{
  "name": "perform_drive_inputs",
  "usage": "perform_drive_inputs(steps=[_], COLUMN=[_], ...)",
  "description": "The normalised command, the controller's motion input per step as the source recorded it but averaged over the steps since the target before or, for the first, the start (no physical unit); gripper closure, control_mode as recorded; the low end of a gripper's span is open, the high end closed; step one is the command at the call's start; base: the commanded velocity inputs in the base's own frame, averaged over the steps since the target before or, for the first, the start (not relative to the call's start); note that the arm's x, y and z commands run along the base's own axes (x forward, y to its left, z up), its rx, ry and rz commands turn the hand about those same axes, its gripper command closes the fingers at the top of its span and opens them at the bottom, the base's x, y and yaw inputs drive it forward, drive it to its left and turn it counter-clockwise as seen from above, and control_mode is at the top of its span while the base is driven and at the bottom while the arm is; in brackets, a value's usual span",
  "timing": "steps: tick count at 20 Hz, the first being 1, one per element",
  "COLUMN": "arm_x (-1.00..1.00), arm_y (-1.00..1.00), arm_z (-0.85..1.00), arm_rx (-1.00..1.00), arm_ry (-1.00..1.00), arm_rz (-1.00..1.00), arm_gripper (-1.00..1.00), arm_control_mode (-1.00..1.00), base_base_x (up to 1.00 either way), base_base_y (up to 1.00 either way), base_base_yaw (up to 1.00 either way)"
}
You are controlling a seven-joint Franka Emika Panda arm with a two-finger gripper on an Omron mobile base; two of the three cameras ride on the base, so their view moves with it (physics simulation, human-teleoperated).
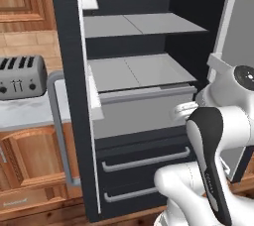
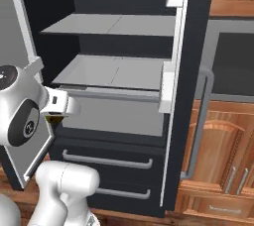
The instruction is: Retrieve a lemon from the fridge and place it on the cutting board with the fish.
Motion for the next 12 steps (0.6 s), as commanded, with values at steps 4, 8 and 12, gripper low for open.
perform_drive_inputs(steps=[4, 8, 12], arm_x=[0.00, 0.00, 0.00], arm_y=[0.00, 0.00, 0.00], arm_z=[0.00, 0.00, 0.00], arm_rx=[0.00, 0.00, 0.00], arm_ry=[0.00, 0.00, 0.00], arm_rz=[0.00, 0.00, 0.00], arm_gripper=[1.00, 1.00, 1.00], arm_control_mode=[1.00, 1.00, 1.00], base_base_x=[-0.66, -0.67, -0.35], base_base_y=[0.18, 0.20, 0.39], base_base_yaw=[0.00, 0.07, 0.29])
